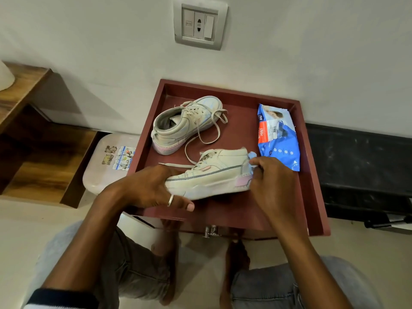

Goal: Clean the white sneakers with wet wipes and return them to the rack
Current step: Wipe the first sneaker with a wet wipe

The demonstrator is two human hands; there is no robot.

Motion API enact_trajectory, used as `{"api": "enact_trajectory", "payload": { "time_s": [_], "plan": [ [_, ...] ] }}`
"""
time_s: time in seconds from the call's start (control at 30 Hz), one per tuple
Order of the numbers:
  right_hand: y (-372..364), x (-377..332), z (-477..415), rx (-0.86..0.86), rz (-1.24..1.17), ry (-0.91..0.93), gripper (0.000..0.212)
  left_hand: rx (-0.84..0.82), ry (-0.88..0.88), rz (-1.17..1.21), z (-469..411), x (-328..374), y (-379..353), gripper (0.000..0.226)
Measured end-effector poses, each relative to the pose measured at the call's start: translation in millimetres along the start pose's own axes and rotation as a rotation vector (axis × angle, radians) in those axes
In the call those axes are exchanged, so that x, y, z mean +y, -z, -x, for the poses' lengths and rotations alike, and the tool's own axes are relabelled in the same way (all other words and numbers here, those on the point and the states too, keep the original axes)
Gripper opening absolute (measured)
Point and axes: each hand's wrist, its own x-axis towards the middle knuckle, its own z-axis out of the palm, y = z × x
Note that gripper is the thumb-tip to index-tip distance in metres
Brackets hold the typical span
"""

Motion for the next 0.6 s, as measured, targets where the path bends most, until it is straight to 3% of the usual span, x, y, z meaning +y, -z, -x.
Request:
{"api": "enact_trajectory", "payload": {
  "time_s": [0.13,0.23,0.3,0.47,0.6],
  "plan": [
    [-21,-41,23,-0.001,0.064,0.233,0.043,0.014,-0.002,0.008,-3,1,0,0.081],
    [-24,-56,37,-0.063,0.117,0.353,0.046,0.024,-0.004,-0.025,-2,1,-2,0.073],
    [-19,-38,22,-0.044,0.129,0.295,0.044,0.034,-0.023,-0.039,-1,2,-2,0.072],
    [-10,13,-14,-0.065,0.091,-0.059,0.026,0.026,-0.052,-0.059,2,3,-4,0.068],
    [-16,-1,-6,0.024,-0.001,-0.093,0.029,0.03,-0.037,-0.084,5,0,-4,0.067]
  ]
}}
